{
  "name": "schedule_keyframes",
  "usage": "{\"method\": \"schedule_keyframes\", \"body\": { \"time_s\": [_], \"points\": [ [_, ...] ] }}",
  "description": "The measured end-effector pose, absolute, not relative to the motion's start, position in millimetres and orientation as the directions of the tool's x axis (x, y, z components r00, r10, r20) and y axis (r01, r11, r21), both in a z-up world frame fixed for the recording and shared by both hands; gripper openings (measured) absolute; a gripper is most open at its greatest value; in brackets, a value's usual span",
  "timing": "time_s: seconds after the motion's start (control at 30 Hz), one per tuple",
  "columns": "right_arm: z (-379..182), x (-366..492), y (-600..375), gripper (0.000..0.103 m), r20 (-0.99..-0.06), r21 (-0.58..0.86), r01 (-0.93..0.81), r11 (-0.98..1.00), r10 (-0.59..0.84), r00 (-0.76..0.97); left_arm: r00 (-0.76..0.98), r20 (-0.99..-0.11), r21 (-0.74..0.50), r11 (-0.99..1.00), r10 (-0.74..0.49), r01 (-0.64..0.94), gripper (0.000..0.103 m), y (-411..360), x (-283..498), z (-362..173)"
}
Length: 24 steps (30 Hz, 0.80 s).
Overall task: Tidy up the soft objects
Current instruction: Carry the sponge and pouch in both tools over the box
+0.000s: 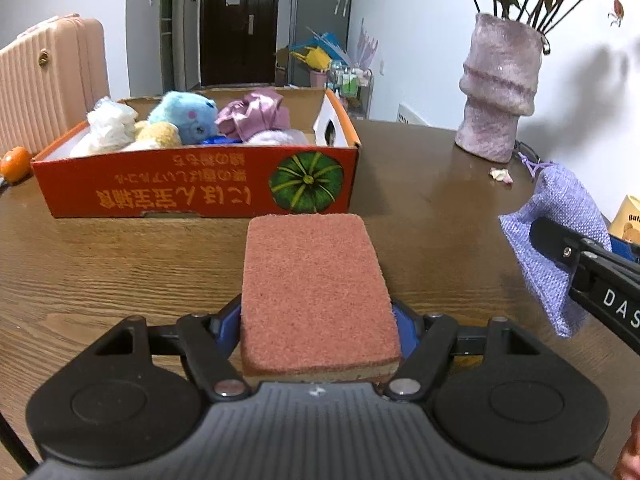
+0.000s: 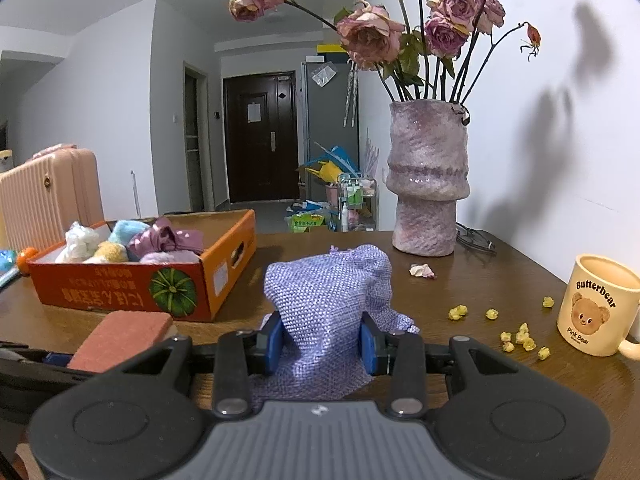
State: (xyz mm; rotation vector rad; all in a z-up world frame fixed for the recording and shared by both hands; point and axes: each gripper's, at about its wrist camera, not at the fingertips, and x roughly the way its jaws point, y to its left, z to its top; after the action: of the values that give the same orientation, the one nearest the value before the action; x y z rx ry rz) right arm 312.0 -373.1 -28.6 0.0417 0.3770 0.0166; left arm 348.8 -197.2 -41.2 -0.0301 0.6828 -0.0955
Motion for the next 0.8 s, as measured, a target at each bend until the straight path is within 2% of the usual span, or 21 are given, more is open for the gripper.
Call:
{"method": "schedule_keyframes", "body": {
  "time_s": [0.4,0.8],
  "points": [
    [-24,306,-337,0.037,-0.330,0.084,-0.027,0.996,0.053,0.942,0.839,-0.539,-0.053,0.997,-0.075,0.055,0.073,-164,330,-22],
    [-19,301,-301,0.037,-0.269,0.100,-0.066,0.993,0.091,0.959,0.873,-0.482,-0.107,0.994,-0.069,0.019,0.073,-122,325,-4]
  ]
}}
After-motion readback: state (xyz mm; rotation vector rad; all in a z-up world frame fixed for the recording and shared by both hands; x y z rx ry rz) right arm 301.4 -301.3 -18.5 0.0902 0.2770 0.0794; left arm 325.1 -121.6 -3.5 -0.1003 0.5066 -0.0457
